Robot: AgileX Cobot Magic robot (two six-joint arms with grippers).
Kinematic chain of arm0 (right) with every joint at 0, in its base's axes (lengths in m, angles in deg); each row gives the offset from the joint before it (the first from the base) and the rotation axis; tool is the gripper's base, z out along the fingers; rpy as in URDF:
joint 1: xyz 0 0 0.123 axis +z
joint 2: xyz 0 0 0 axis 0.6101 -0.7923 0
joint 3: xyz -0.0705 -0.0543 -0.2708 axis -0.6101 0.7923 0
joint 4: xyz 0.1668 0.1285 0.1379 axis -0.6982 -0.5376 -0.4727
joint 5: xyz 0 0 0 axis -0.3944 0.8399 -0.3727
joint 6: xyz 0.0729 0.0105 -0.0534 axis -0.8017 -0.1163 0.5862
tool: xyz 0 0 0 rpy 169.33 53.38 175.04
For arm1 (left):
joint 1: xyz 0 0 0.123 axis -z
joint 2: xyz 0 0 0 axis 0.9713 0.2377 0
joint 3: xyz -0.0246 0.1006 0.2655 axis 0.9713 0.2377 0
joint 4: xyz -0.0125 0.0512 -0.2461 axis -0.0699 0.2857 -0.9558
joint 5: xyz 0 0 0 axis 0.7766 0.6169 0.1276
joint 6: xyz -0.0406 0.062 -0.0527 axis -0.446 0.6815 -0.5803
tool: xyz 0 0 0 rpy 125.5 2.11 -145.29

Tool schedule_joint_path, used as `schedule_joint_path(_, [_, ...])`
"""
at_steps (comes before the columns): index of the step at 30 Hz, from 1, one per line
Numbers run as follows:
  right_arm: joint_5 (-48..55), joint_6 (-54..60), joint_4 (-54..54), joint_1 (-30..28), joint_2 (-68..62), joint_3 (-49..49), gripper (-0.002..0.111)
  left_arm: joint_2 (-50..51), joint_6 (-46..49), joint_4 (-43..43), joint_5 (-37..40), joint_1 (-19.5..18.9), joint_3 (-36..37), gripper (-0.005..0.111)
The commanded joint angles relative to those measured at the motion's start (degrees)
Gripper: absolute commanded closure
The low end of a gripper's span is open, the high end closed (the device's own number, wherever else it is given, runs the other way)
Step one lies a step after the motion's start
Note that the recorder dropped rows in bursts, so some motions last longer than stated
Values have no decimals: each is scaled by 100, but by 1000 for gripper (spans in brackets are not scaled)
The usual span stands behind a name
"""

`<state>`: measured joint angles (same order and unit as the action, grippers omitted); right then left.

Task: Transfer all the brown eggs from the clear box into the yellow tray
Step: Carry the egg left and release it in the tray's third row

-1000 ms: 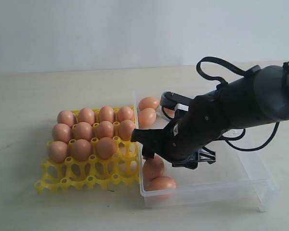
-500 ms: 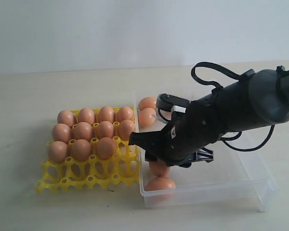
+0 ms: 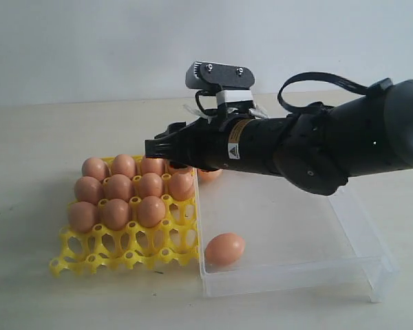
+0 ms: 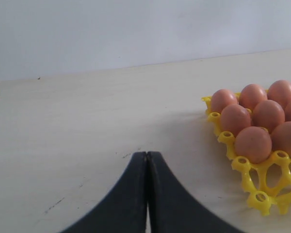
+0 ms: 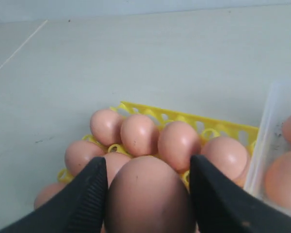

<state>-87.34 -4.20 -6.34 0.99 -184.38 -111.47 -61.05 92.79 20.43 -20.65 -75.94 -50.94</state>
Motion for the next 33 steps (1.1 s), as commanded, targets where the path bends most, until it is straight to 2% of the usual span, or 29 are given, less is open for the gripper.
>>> schedule_joint_path(1, [-682, 100, 168, 6, -322, -20, 108, 16, -24, -28, -20, 34, -26, 107])
schedule_joint_path(17, [-1530, 1177, 276, 6, -1030, -20, 108, 16, -24, -28, -20, 34, -26, 107])
schedule_joint_path(24, [-2034, 1985, -294, 6, -1030, 380, 108, 16, -24, -28, -20, 34, -26, 107])
schedule_joint_path(33, [-2390, 2129, -521, 6, -1121, 576, 108, 16, -24, -28, -20, 34, -26, 107])
